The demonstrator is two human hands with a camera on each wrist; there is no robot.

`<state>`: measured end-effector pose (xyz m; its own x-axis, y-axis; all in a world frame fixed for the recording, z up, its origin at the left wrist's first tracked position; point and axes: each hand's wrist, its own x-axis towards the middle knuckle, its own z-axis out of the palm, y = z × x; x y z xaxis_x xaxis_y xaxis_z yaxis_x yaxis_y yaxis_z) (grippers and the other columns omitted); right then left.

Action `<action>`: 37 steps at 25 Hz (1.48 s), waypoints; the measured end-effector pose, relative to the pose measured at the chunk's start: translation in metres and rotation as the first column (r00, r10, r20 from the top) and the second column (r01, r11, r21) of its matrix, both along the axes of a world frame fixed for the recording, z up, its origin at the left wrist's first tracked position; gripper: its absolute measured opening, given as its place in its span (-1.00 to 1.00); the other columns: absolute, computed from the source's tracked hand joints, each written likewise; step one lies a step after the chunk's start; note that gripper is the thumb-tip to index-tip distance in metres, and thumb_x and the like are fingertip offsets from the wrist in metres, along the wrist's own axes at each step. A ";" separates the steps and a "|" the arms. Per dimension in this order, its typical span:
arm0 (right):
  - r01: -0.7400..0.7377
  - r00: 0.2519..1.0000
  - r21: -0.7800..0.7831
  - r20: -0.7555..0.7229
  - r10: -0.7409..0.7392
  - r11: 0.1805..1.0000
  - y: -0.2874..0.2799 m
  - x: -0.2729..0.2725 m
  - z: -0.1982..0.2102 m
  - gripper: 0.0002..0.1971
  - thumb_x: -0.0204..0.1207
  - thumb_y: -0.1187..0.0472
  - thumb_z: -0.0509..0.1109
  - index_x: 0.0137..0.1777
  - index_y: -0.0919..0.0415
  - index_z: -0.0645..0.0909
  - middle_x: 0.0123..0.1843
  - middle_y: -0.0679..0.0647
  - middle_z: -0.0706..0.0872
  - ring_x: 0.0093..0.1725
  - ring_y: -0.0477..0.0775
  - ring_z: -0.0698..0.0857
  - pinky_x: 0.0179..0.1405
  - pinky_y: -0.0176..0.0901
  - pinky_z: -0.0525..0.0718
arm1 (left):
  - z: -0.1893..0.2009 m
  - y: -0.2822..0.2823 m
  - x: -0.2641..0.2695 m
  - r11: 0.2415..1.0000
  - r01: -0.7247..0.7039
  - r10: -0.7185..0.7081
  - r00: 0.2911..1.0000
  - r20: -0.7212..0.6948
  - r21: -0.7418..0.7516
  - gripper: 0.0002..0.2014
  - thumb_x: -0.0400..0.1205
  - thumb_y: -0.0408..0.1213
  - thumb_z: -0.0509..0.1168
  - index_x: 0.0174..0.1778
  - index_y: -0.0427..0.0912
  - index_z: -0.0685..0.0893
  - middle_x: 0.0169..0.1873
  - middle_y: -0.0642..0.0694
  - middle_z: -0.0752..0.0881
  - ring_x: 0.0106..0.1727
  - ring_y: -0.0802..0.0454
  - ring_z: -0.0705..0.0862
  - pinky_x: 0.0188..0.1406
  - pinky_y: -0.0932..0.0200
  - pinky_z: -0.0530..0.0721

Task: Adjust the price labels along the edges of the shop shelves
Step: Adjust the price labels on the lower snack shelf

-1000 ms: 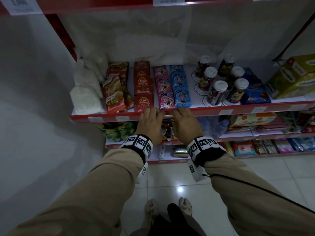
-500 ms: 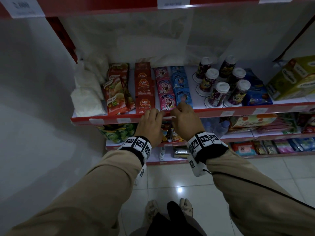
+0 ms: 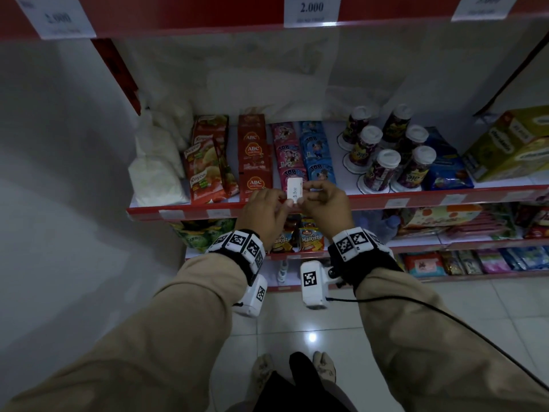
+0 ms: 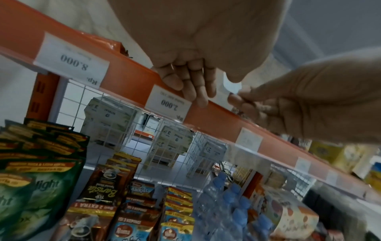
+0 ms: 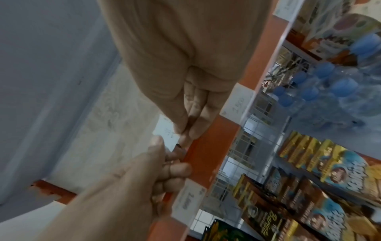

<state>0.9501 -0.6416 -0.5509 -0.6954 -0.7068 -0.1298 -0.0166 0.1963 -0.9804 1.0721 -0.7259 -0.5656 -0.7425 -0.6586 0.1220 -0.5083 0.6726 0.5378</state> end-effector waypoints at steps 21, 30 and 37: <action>-0.085 0.765 0.369 -0.571 0.298 0.925 -0.002 -0.028 0.012 -0.77 0.54 0.27 0.35 0.14 0.34 0.66 0.07 0.26 0.75 0.09 0.29 0.70 0.14 0.14 0.65 | 0.004 -0.005 0.007 0.985 0.119 -0.097 0.981 0.167 -0.127 -0.73 0.65 -0.16 0.23 0.24 -0.14 0.52 0.14 -0.09 0.58 0.23 -0.10 0.47 0.19 -0.01 0.49; -0.083 0.712 0.146 -0.683 0.162 0.986 0.009 -0.024 -0.019 -0.90 0.47 0.37 0.45 -0.08 0.18 0.73 -0.11 0.11 0.72 -0.02 0.17 0.56 -0.16 -0.36 0.31 | -0.003 -0.003 0.000 0.969 0.069 -0.012 0.973 0.232 -0.238 -0.63 0.66 -0.07 0.14 0.39 0.03 0.44 0.16 -0.04 0.59 0.23 -0.11 0.48 0.18 -0.09 0.33; -0.141 0.561 0.276 -0.769 0.307 0.951 0.016 -0.027 -0.021 -0.84 0.40 0.39 0.44 -0.03 0.28 0.72 -0.01 0.24 0.64 0.06 0.27 0.55 -0.01 -0.09 0.48 | -0.006 0.002 -0.002 0.914 0.108 0.024 0.947 0.320 -0.391 -0.74 0.65 -0.11 0.16 0.24 0.03 0.56 0.03 -0.08 0.53 0.15 -0.14 0.45 0.09 -0.08 0.27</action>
